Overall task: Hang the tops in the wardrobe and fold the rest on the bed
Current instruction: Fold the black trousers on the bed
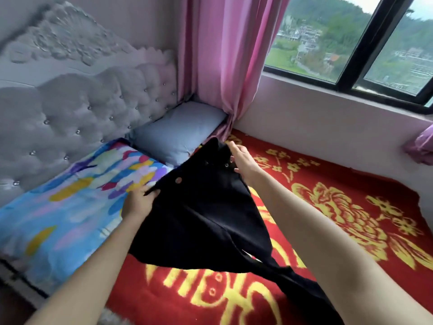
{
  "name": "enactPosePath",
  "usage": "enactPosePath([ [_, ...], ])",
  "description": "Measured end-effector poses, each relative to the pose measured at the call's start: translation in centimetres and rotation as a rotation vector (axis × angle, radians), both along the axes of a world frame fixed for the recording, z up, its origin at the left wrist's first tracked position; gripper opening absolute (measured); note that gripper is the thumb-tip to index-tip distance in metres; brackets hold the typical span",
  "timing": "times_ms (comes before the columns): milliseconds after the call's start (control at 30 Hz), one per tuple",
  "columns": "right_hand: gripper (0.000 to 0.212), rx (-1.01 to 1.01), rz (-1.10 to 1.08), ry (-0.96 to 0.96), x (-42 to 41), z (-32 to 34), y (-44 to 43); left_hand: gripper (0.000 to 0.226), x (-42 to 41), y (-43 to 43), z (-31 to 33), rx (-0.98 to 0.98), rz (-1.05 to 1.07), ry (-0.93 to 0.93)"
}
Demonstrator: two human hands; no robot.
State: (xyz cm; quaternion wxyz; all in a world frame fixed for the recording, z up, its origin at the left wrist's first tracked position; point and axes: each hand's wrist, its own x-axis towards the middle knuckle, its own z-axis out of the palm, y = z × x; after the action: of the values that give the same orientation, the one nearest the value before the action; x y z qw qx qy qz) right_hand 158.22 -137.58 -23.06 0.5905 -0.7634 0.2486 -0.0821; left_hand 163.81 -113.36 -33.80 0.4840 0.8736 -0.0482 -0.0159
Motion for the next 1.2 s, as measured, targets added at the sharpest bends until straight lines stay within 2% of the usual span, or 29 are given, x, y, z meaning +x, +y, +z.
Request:
enactPosePath([
  [67, 0.060, 0.017, 0.017, -0.006, 3.7, 0.8, 2.4, 0.035, 6.5, 2.7, 1.2, 0.103, 0.113, -0.021],
  [133, 0.061, 0.024, 0.022, 0.013, 4.6, -0.6, 4.0, 0.050, 11.0, 4.9, 0.7, 0.322, 0.165, 0.040],
  [233, 0.060, -0.034, 0.037, 0.188, 1.9, -6.4, 4.7, 0.074, 12.4, 6.0, -2.6, 0.597, 0.067, 0.097],
  [333, 0.064, -0.034, -0.035, 0.465, -2.6, -13.7, 4.1, 0.078, 9.9, 4.8, -7.9, 0.696, -0.126, 0.196],
  [467, 0.066, -0.005, -0.142, 0.659, -8.2, -19.0, 3.3, 0.074, 4.8, 2.8, -13.5, 0.715, -0.310, 0.382],
  [633, 0.061, 0.000, -0.203, 0.766, -12.9, -21.6, 1.7, 0.071, 1.0, 0.4, -15.5, 0.752, -0.460, 0.447],
  [1033, 0.052, -0.032, -0.225, 0.987, -20.1, -28.2, -4.3, 0.067, -2.4, -6.4, -18.8, 0.899, -0.594, 0.398],
  [1200, 0.049, -0.175, -0.150, 1.061, -20.9, -32.9, -7.2, 0.065, -3.7, -11.1, -22.5, 0.931, -0.715, 0.351],
])
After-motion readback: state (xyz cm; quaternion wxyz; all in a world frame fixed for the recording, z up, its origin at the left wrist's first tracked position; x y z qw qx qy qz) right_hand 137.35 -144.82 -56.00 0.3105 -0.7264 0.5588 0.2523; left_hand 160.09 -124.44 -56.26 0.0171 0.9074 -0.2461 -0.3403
